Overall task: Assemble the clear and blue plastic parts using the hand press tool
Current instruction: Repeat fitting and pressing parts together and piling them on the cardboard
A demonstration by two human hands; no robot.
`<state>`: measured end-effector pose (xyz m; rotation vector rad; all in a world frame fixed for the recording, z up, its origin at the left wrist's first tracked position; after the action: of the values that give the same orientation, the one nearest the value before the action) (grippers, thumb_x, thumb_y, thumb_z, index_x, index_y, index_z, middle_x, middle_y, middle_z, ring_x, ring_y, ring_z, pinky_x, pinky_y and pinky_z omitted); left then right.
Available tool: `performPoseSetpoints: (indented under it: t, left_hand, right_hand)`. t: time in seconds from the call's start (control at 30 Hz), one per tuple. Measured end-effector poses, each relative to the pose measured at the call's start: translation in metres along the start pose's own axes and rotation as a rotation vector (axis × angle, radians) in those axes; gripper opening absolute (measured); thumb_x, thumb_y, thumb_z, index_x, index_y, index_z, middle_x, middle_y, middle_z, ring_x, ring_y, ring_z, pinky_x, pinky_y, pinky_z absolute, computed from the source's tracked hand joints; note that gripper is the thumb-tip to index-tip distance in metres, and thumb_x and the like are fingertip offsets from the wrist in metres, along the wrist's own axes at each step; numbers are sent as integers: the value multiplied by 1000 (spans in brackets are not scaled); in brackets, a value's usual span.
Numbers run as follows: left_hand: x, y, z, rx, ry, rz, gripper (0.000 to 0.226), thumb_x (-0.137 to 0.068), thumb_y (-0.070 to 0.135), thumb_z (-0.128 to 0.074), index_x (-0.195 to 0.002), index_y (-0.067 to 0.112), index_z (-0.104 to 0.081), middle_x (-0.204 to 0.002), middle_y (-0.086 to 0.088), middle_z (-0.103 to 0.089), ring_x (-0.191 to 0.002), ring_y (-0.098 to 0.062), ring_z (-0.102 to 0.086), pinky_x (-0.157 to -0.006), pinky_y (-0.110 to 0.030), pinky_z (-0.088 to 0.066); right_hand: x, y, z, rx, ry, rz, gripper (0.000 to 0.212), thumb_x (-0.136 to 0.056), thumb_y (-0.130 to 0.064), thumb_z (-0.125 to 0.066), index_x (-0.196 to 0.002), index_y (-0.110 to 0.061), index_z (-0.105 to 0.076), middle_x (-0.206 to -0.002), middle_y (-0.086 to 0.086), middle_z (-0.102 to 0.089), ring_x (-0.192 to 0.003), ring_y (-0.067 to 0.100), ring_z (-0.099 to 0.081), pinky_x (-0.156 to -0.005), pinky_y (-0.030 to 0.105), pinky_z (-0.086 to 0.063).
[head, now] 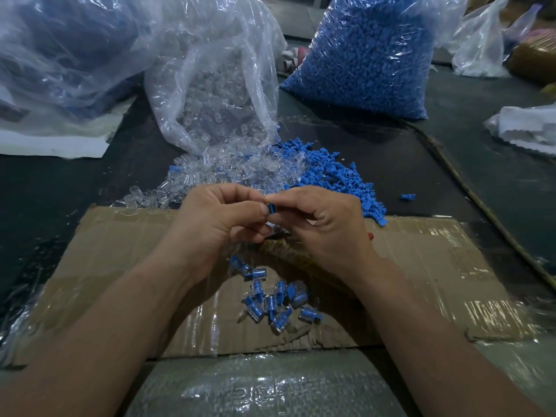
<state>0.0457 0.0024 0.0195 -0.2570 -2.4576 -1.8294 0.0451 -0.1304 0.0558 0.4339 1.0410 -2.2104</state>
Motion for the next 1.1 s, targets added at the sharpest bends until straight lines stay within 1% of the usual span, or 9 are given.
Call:
performPoseSetpoints:
  t: [0.13,0.2,0.27,0.37,0.53,0.67,0.87,1.0,1.1]
  left_hand:
    - [0,-1,2,82,41,2,7,-56,3,-67,-63,6,-66,-58,-10,-63,-49,-16,-61,-46,-18,-52]
    - [-1,0,4,117,74,0,13,-56,2,-66,-68,3,-63,-55,-8,-62,-48,-15,-60,-45,-18,-51]
    - [-1,0,5,153,84,0,14,-57,0,-65,-71,2,-61,-56,-8,-62,-49,-15,-60,-46,-17,-51]
    - [-1,1,6,161,98,-14,14,-58,1,-65,-71,2,-62,-57,-8,-62,-50,-15,-59,-47,-18,-51]
    - [-3,2,10,140,107,-41,13,-58,3,-65,-71,3,-62,-58,-7,-63,-51,-15,-60,-47,-19,-51]
    - [-3,1,11,151,105,-49,7,-60,3,-65,-67,6,-65,-60,-7,-63,-52,-15,-61,-47,-20,-51]
    - [-3,7,14,67,130,-125,19,-62,9,-59,-80,5,-56,-58,-1,-64,-55,-11,-63,-46,-17,-50]
    - [-2,10,15,18,132,-154,11,-69,7,-58,-79,7,-56,-57,1,-64,-53,-8,-61,-45,-16,-49]
    - [-3,11,16,11,148,-158,9,-79,0,-55,-78,9,-55,-55,2,-63,-50,-7,-59,-41,-16,-47]
  right_hand:
    - [2,18,8,-6,-148,-334,37,-74,-27,-71,-109,-16,-65,-88,-21,-58,-85,-5,-57,-79,12,-47]
    - [4,32,15,71,-263,-460,33,-72,-34,-71,-103,-23,-66,-84,-23,-55,-83,-6,-54,-68,13,-45]
    - [8,41,20,119,-395,-547,33,-69,-40,-72,-99,-29,-64,-83,-23,-54,-81,-7,-52,-65,12,-37]
    - [16,43,19,187,-604,-580,53,-63,-46,-76,-110,-32,-58,-90,-25,-49,-85,-6,-48,-70,14,-37]
    - [20,37,9,389,-787,-475,84,-54,-58,-76,-127,-36,-41,-100,-22,-35,-102,5,-35,-91,35,-39]
    - [16,31,8,426,-741,-444,64,-63,-50,-74,-118,-33,-50,-99,-15,-39,-94,6,-39,-82,33,-42]
    - [10,29,-4,568,-617,-370,21,-74,-33,-62,-92,-27,-53,-83,-8,-41,-82,13,-43,-69,30,-40]
    - [7,34,-8,635,-531,-338,16,-80,-28,-57,-94,-23,-50,-89,-3,-46,-81,14,-41,-61,28,-31]
    - [7,37,-4,569,-488,-355,16,-81,-29,-58,-92,-26,-46,-87,-7,-43,-83,11,-39,-65,26,-30]
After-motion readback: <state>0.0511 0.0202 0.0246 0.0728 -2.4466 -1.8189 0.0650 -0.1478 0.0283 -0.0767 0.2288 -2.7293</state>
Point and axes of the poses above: each hand's wrist, its own x-axis away from the middle knuckle, its own z-axis out of the back of the hand, y = z × x, the point moved 5 cm from there along -x, towards the middle knuckle
